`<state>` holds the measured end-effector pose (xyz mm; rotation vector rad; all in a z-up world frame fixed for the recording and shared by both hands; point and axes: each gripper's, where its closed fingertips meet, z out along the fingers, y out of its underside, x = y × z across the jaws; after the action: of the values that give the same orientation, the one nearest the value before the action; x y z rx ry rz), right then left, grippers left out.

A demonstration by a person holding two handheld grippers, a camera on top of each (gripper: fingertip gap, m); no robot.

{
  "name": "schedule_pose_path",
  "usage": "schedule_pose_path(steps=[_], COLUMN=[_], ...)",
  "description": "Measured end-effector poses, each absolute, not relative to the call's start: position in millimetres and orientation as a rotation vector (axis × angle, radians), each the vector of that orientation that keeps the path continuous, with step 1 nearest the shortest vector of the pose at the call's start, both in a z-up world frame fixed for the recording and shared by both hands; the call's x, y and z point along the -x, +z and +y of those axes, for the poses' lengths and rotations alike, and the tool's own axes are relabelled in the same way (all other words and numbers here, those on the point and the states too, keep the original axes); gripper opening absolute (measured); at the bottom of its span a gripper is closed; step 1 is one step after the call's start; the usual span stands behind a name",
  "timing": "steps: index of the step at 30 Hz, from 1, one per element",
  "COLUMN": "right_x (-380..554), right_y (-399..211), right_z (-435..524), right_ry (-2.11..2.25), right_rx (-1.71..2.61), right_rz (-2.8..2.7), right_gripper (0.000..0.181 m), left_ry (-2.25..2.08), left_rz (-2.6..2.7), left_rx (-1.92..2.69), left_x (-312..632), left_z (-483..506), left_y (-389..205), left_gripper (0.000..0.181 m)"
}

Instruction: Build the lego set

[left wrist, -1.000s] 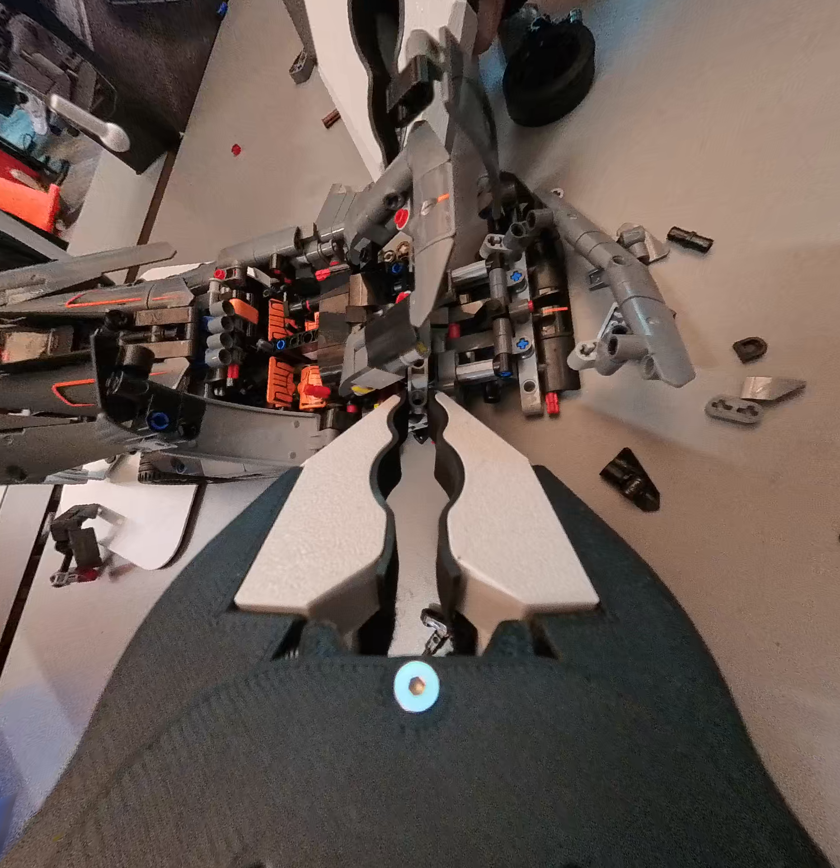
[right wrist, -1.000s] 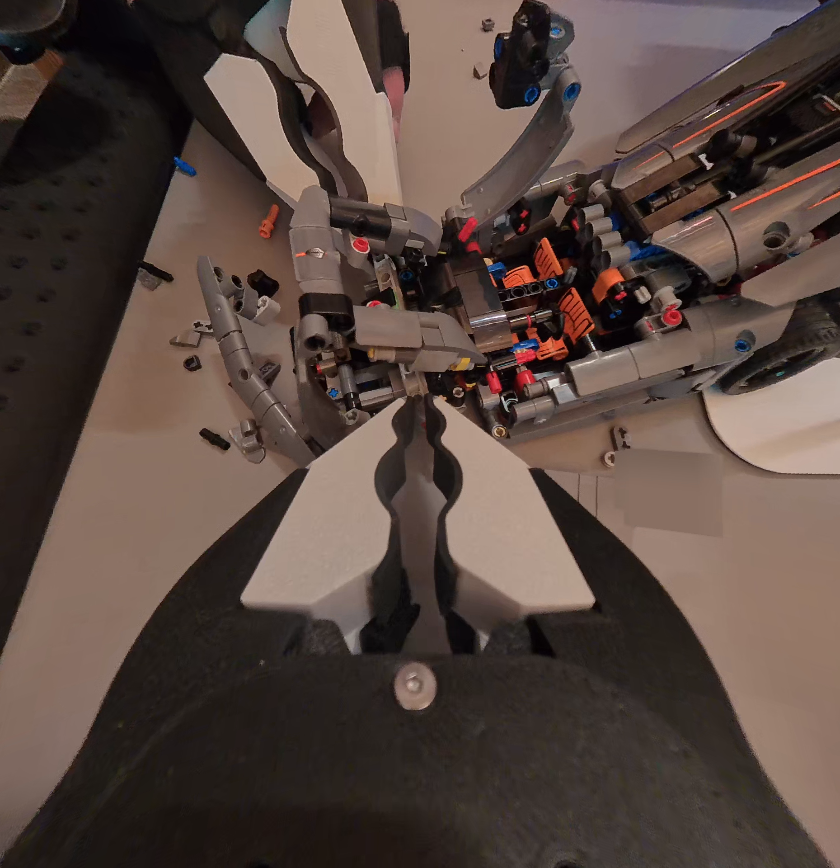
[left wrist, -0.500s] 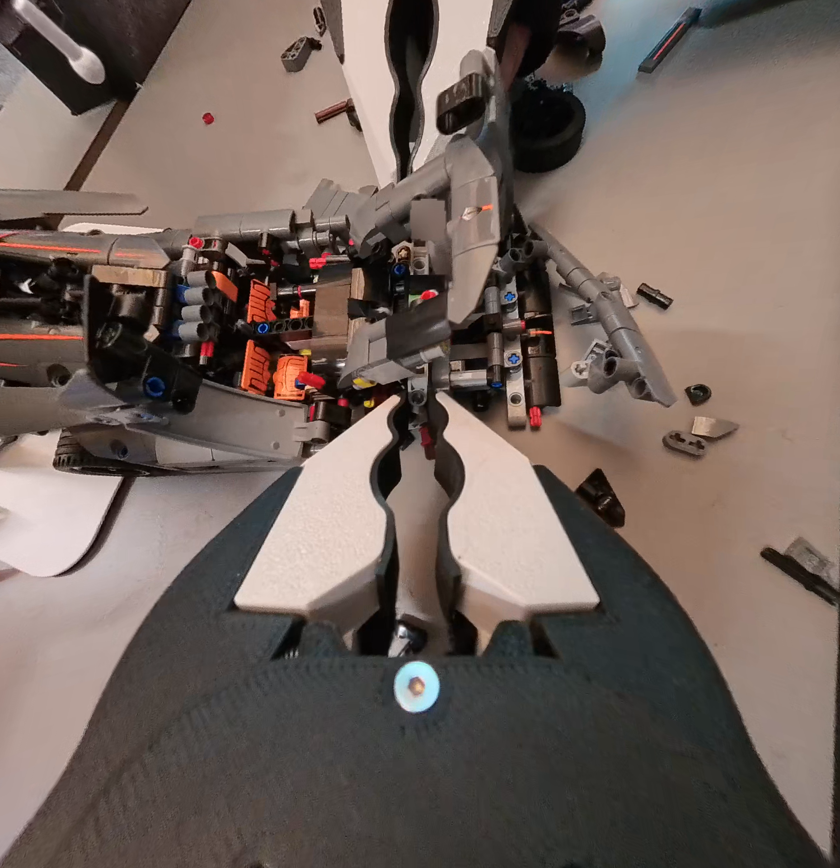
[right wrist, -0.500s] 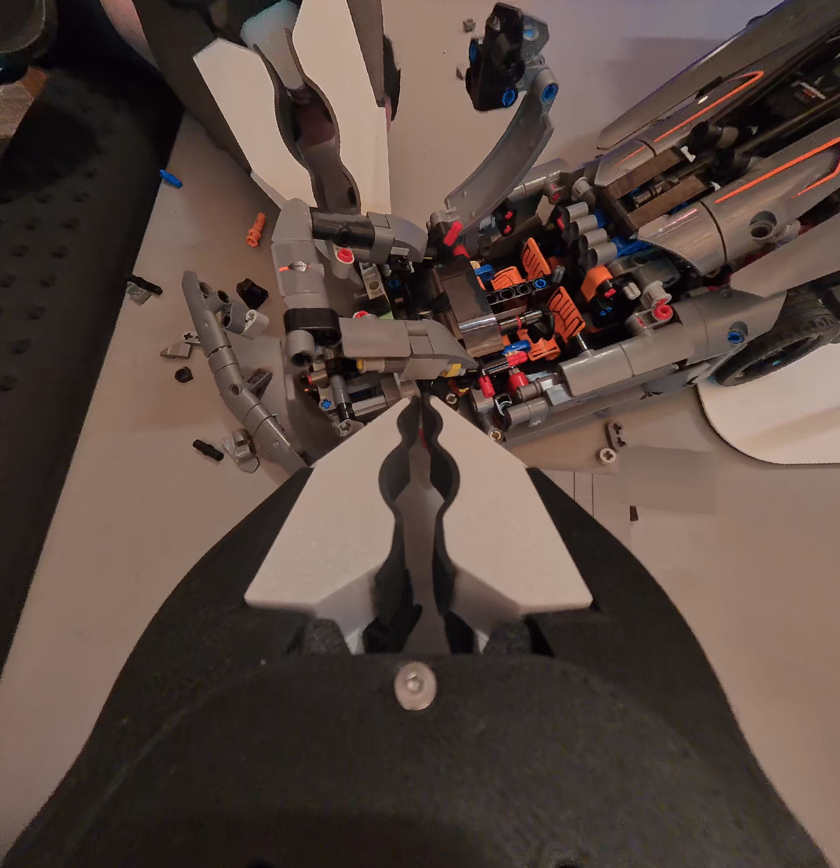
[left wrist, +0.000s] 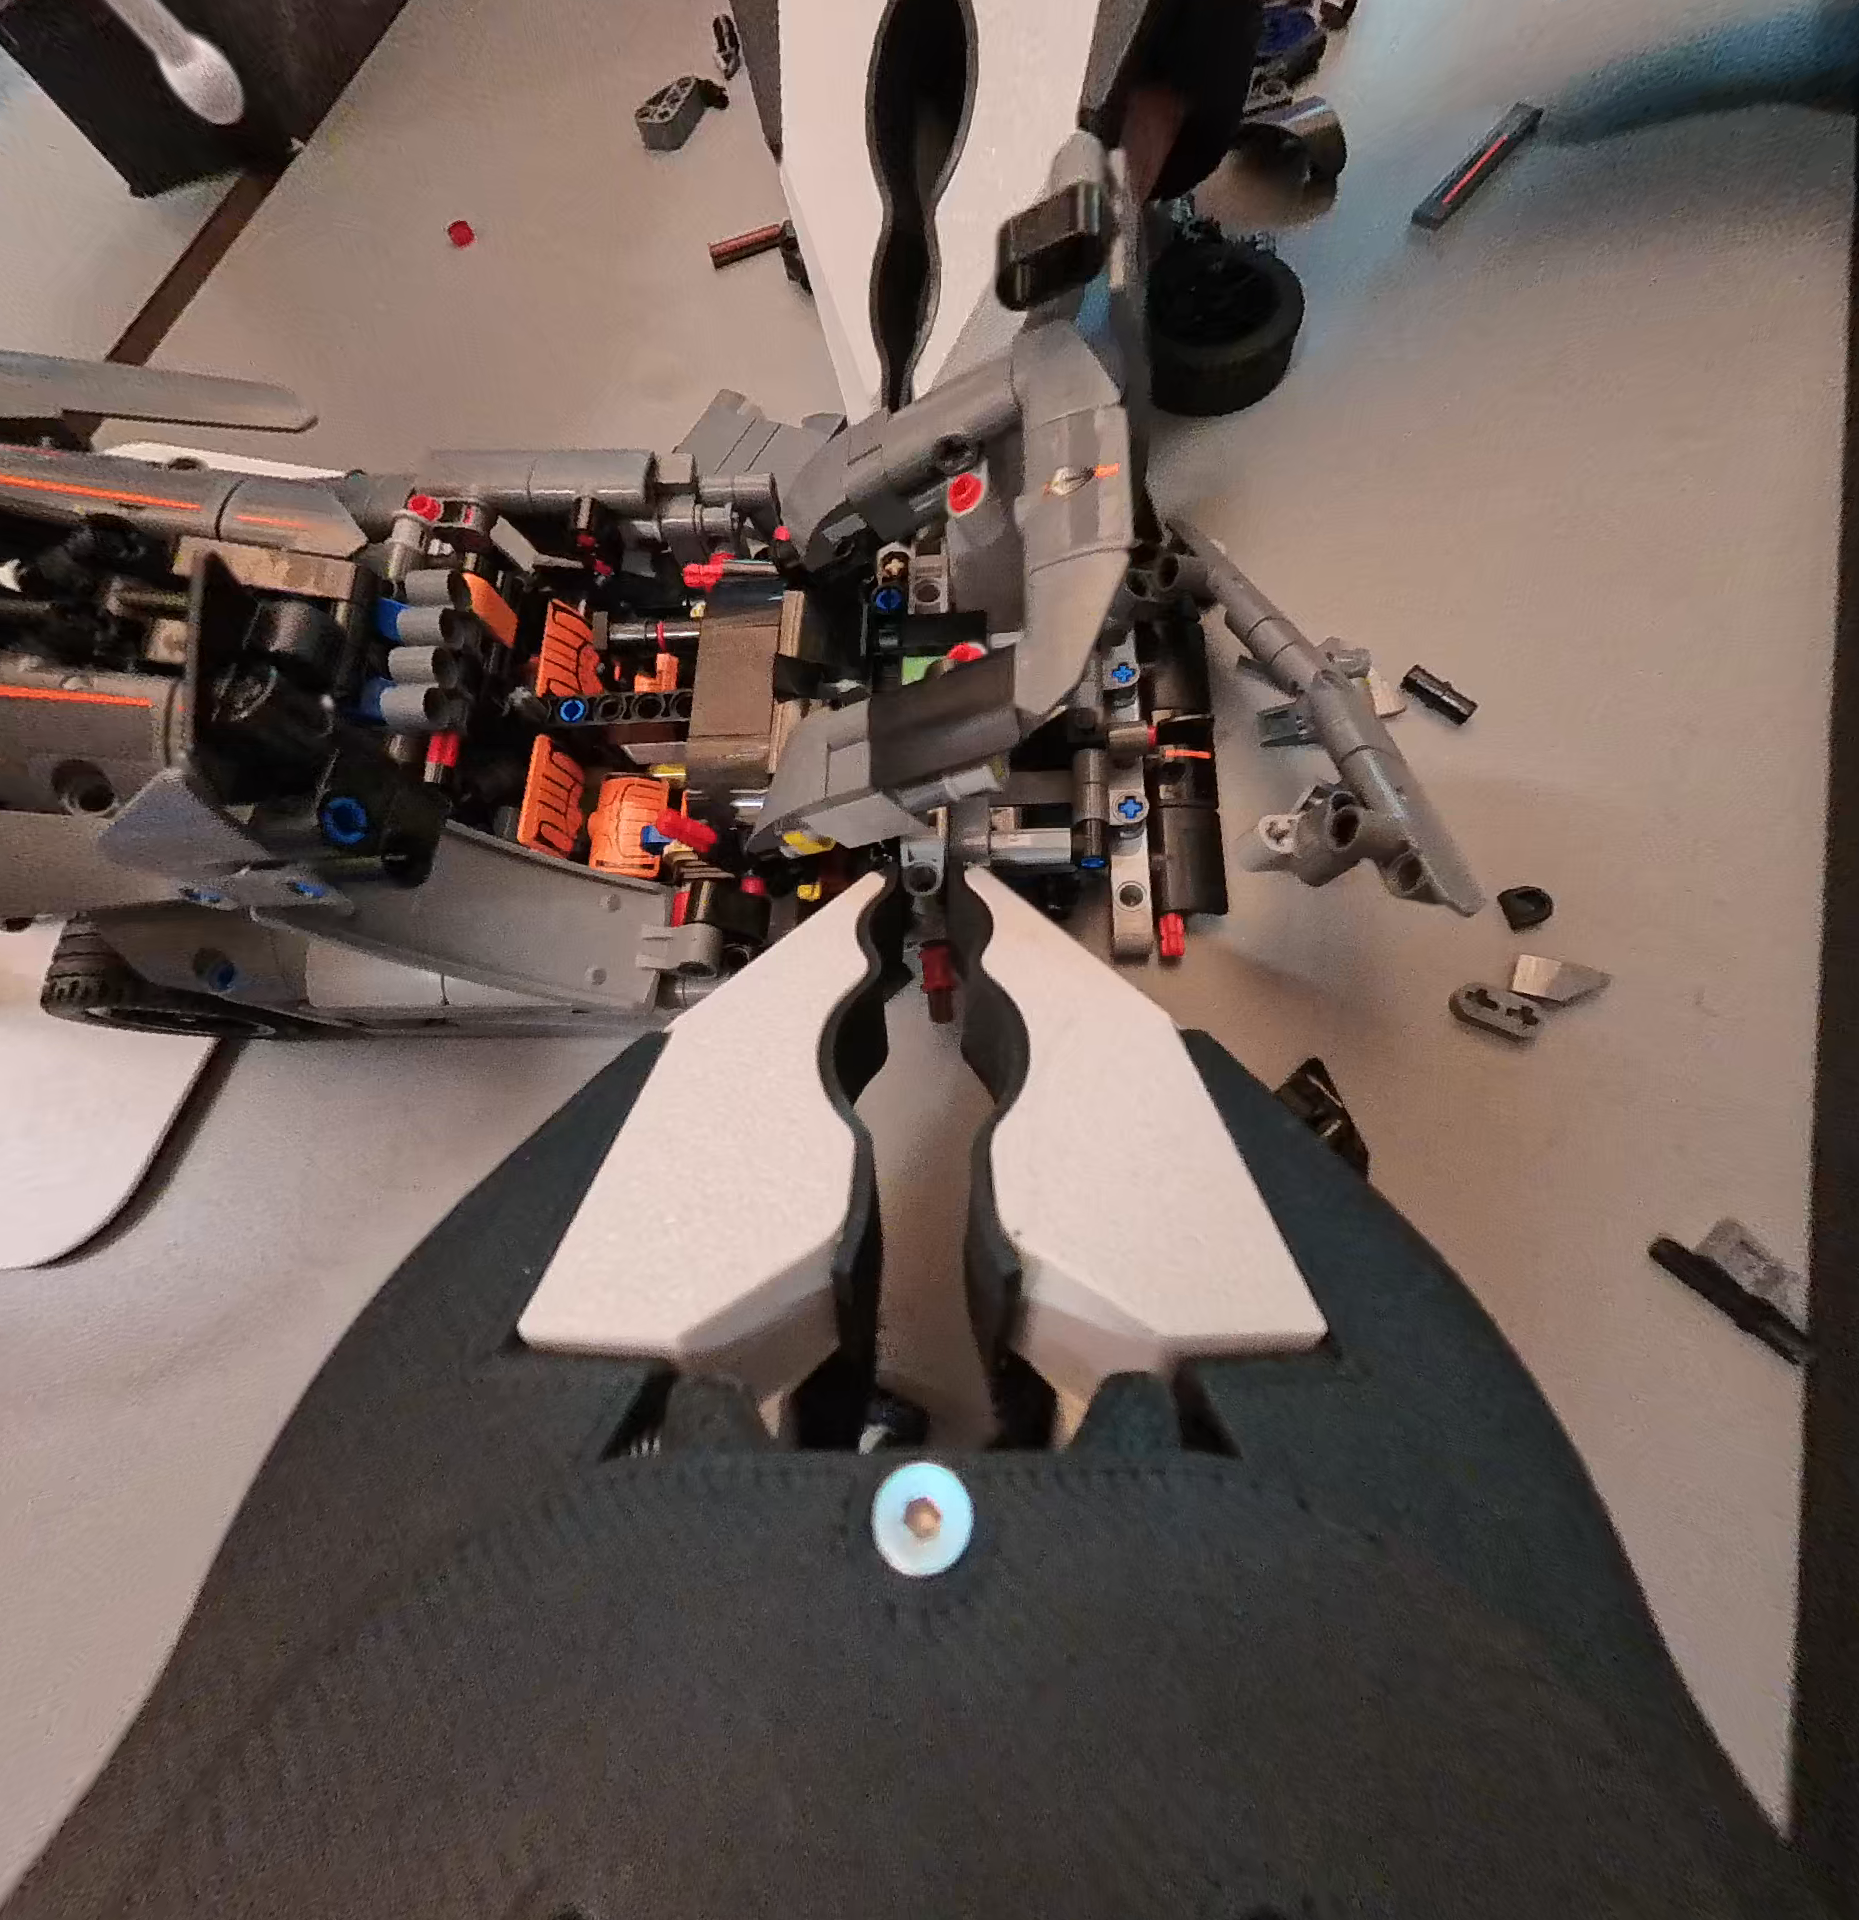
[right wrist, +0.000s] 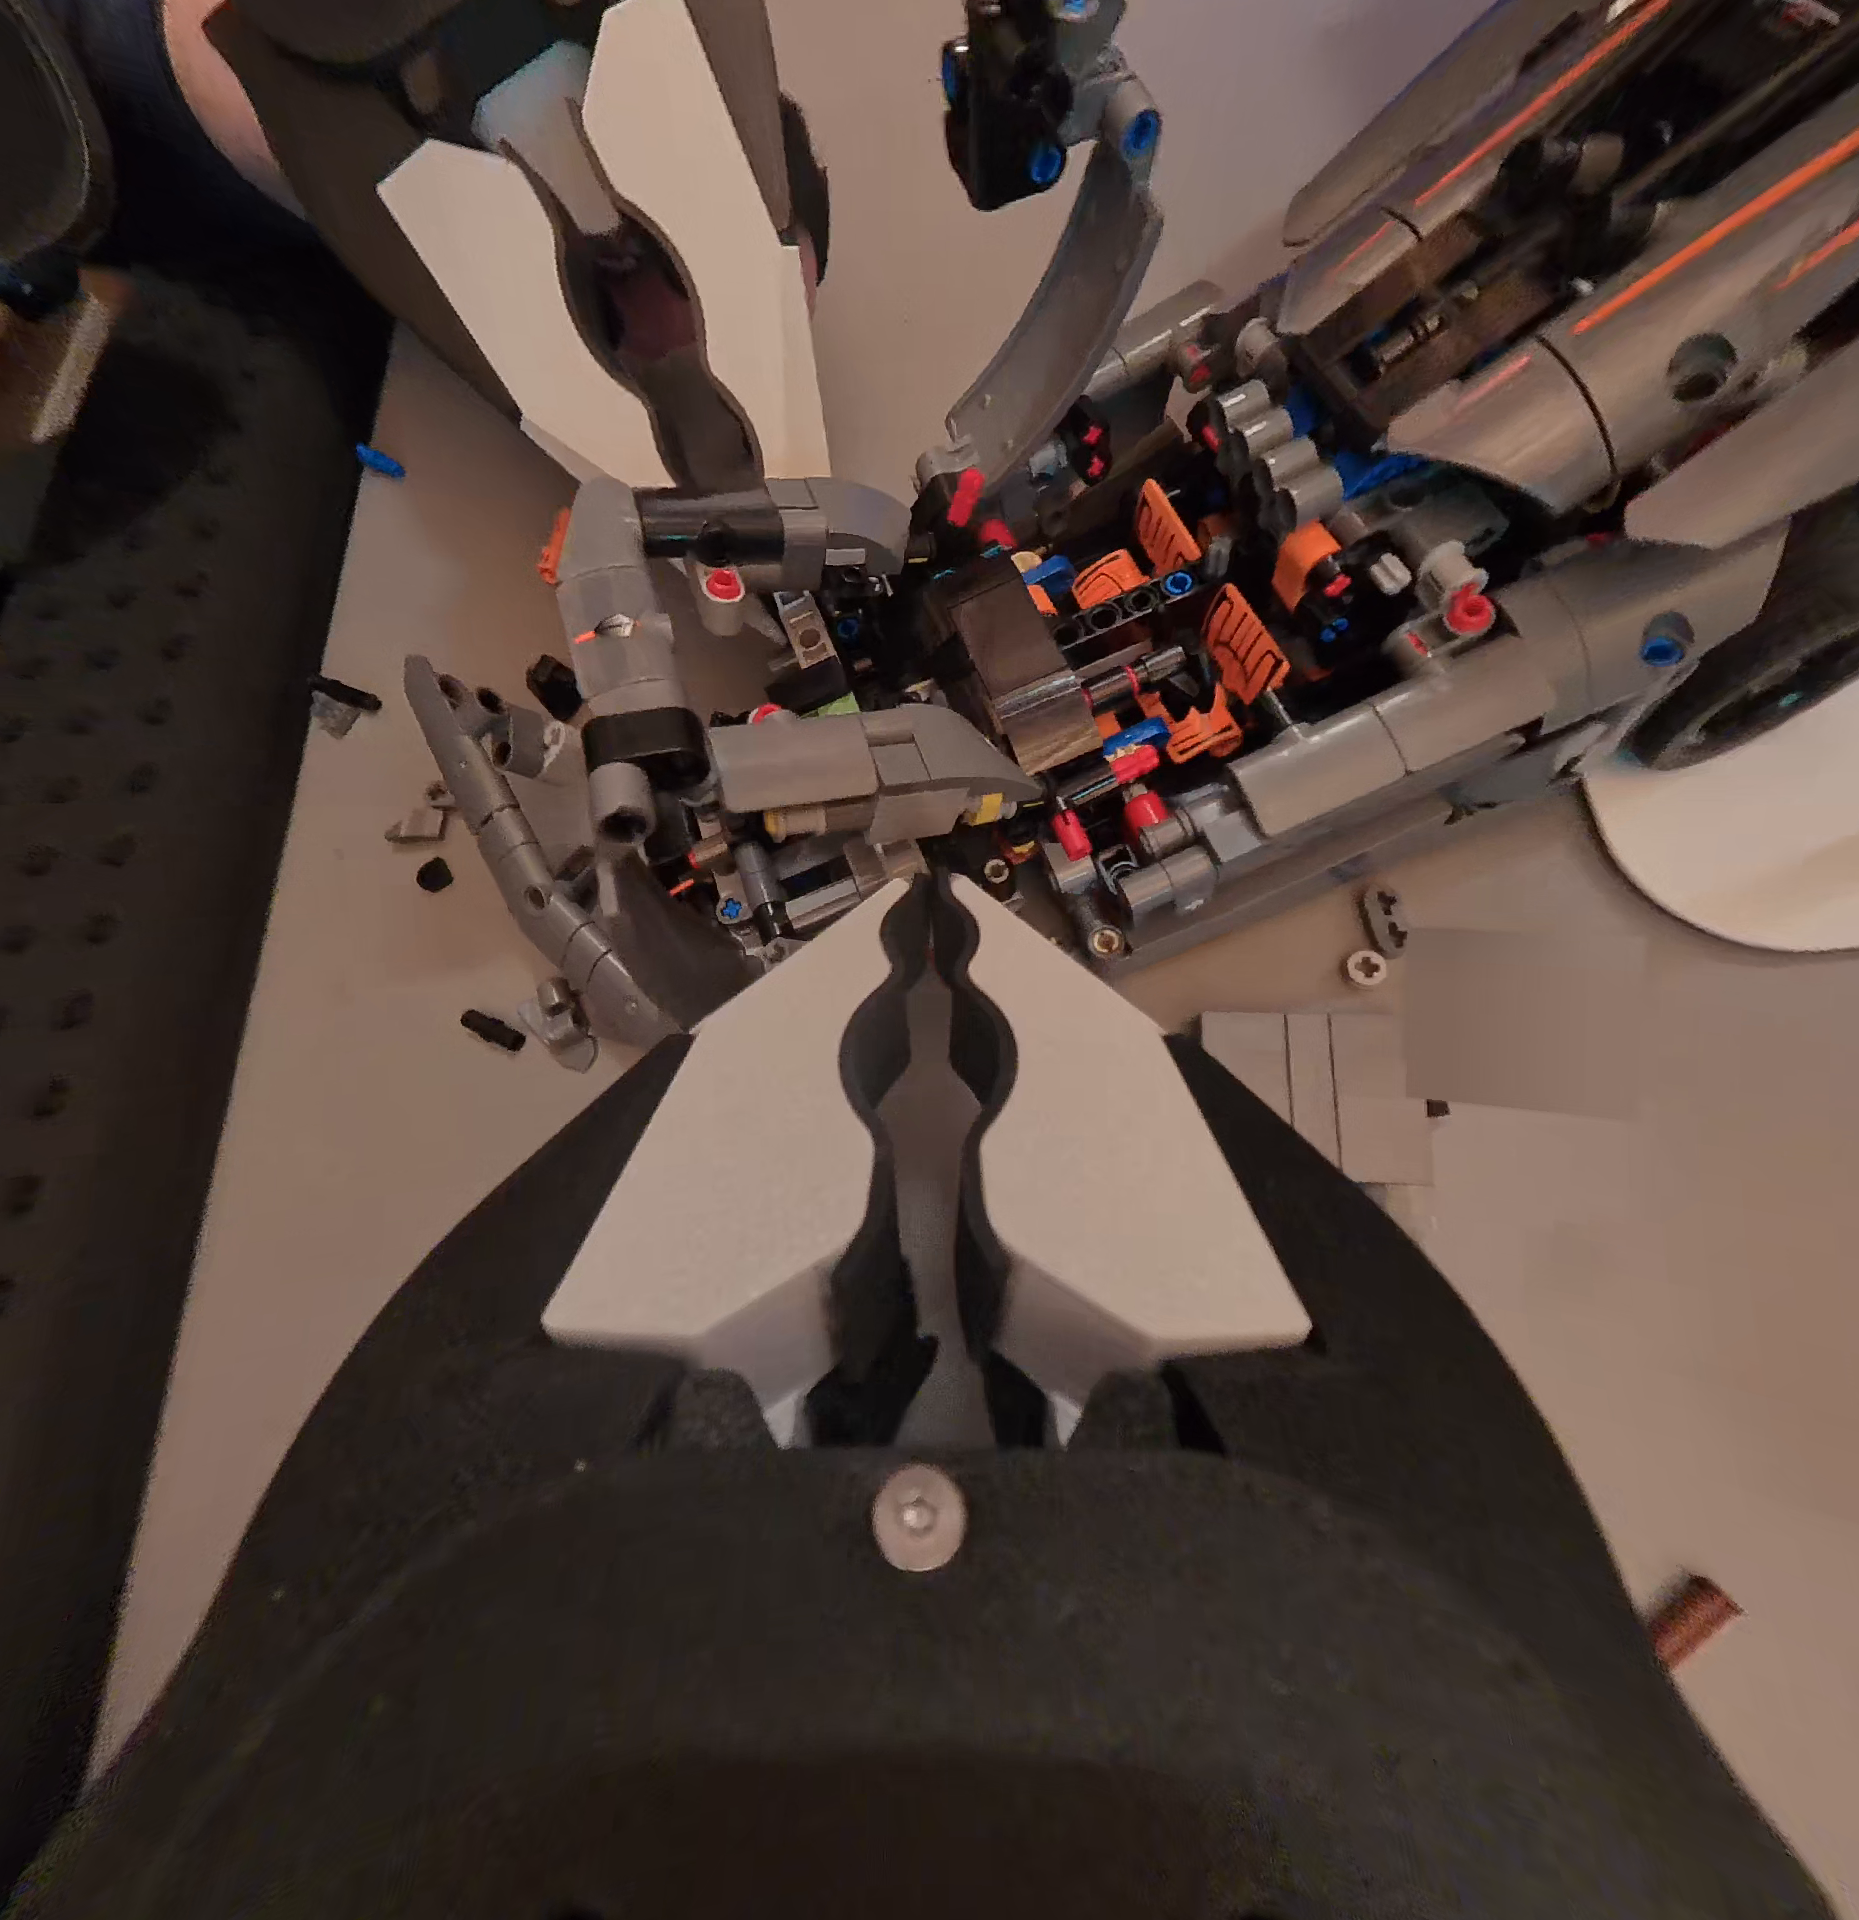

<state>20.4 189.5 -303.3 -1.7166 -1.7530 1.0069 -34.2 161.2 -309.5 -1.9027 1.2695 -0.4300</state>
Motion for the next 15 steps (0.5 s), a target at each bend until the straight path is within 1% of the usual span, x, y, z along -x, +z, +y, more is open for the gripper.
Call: schedule_pose_path(steps=[11,15], right_x=[-19.6,-19.9], right_y=[-305.4,-305.9], right_z=[190.9,191.1], right_ry=[1.130,1.094], right_rx=[1.930,1.951], right_rz=[-1.693,-1.713], right_gripper=[0.000,0.000], left_ry=[-0.560,-0.572], left_rz=[1.209,1.206], left_rx=[1.940,1.942], left_x=[35.0,35.1], left_z=[162.3,162.4], left_y=[-309.1,-309.2], left_gripper=[0.005,0.005])
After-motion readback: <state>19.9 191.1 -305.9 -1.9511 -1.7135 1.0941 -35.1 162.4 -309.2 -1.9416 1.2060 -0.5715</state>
